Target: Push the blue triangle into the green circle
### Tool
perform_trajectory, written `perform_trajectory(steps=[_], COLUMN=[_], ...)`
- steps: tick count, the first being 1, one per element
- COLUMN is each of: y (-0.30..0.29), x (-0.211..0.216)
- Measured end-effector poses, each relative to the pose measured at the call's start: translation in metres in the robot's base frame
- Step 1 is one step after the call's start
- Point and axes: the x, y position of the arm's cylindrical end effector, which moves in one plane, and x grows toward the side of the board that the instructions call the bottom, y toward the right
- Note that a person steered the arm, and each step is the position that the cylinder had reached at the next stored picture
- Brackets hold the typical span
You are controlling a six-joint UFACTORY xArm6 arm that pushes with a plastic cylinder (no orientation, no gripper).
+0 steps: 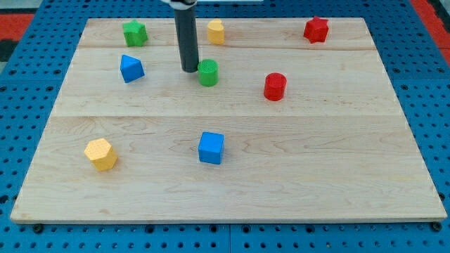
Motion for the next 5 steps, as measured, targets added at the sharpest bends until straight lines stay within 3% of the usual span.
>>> perform_trajectory(steps=[3, 4, 5], y=[-0.099, -0.149, -0.153], x=[-0.043, -0.041, -0.029])
